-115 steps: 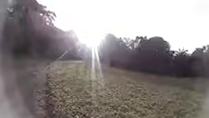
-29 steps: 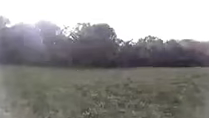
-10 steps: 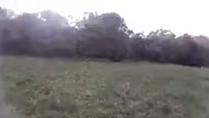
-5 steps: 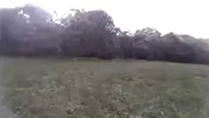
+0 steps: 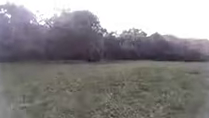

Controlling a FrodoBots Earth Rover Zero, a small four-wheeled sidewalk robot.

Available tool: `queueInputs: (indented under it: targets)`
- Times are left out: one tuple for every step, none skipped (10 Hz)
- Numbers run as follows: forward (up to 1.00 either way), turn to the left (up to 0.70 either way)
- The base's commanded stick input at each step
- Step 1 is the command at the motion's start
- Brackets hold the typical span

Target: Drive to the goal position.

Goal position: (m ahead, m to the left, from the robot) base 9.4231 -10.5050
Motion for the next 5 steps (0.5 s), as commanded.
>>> queueInputs:
  targets:
    - [0.85,0.0]
    - [0.85,0.0]
    - [0.85,0.0]
    - [0.85,0.0]
    - [0.85,0.0]
